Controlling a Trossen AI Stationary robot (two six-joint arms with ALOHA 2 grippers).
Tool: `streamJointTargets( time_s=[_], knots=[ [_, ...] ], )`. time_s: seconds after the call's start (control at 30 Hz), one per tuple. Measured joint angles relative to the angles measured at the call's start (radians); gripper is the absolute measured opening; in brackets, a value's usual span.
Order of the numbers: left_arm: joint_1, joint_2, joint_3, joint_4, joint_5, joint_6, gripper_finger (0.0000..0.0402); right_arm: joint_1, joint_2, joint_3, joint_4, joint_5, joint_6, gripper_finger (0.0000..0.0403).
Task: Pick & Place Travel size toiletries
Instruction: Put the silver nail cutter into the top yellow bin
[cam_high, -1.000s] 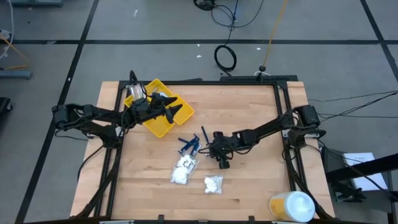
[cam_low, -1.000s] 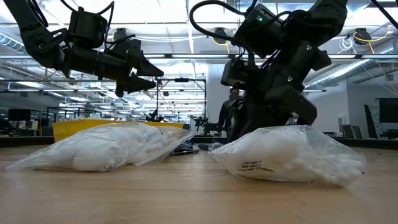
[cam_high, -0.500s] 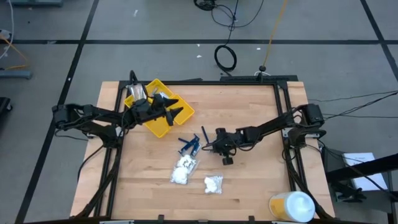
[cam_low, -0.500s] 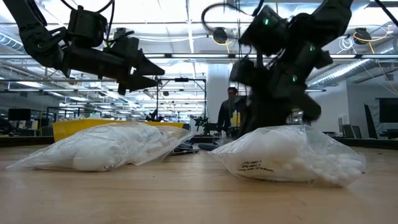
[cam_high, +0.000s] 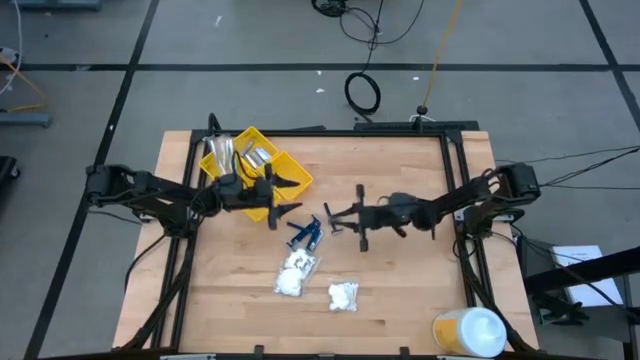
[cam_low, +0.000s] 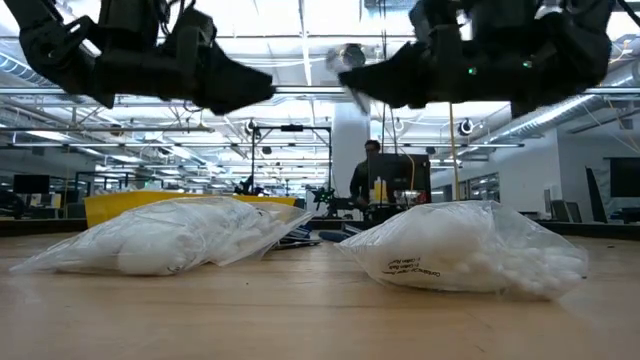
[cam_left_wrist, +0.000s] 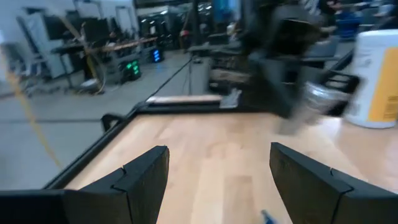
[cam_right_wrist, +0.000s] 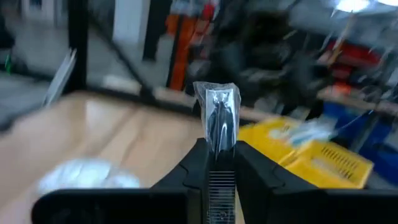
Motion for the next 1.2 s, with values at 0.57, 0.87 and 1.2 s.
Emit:
streamJointTargets(
  time_s=[0.57, 0.87, 1.2],
  knots=[
    [-0.124, 0.204, 0.292, -0.008, 0.017, 0.027, 0.0271, -0.005, -0.002, -0.093, 0.26, -0.003, 0.022, 0.0042],
    [-0.139, 0.307, 0.364, -0.003, 0.109, 0.02, 0.0271, -0.004, -0.002, -0.093, 0.26, -0.003, 0.022, 0.0042],
    [-0.139, 0.386, 0.446, -0.009, 0.109, 0.028, 0.0271, -0.004, -0.003, -0.092, 0.238, -0.003, 0.022, 0.0042]
  ],
)
